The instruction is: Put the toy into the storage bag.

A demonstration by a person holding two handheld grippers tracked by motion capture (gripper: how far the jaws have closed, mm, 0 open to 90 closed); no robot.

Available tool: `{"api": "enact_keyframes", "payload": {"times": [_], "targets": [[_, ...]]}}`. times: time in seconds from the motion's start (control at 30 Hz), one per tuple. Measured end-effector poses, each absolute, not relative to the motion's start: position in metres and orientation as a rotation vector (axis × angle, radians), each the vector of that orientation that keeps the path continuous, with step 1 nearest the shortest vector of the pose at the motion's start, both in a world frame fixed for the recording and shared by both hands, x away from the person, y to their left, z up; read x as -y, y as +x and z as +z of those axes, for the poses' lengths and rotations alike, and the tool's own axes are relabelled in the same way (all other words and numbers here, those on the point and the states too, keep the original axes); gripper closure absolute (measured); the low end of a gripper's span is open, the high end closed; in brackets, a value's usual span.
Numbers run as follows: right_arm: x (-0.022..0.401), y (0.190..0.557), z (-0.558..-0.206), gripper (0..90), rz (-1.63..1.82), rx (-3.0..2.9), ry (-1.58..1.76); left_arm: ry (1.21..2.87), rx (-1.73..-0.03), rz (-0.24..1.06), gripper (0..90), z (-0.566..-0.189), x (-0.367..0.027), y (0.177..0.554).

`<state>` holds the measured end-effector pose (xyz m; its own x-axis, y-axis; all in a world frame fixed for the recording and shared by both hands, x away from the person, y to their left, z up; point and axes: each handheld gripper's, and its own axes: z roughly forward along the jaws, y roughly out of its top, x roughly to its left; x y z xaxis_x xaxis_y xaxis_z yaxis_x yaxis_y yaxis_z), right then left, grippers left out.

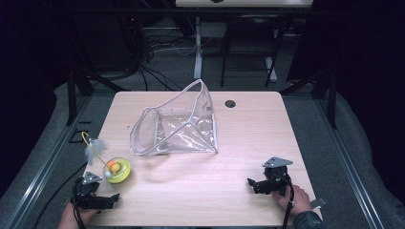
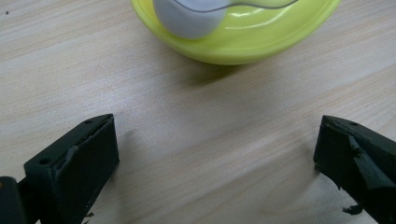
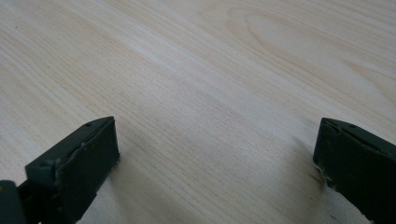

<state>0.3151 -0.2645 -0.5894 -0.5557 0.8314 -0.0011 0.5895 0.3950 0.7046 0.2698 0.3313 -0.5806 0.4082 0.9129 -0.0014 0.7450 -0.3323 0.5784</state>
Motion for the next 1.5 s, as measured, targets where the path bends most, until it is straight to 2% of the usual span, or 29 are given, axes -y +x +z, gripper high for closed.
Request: {"api": "enact_keyframes", "payload": {"times": [0.4, 0.73, 1.1, 1.5], "targets": [[0.265, 0.315, -0.590, 0.0, 0.958, -2.308, 1.222, 2.170, -1.413, 0.453, 0.0, -0.581, -0.331, 0.270], [0.266, 0.316, -0.589, 0.0, 0.951, -2.323, 1.207, 2.187, -1.452, 0.383, 0.0, -0.576, -0.332, 0.266], [0.264, 0.320, -0.589, 0.0, 0.961, -2.343, 1.182, 2.083, -1.526, 0.319, 0.0, -0.552, -0.343, 0.254], [0.263, 0.320, -0.589, 0.0, 0.968, -2.339, 1.184, 2.029, -1.457, 0.366, 0.0, -0.523, -0.335, 0.253]]}}
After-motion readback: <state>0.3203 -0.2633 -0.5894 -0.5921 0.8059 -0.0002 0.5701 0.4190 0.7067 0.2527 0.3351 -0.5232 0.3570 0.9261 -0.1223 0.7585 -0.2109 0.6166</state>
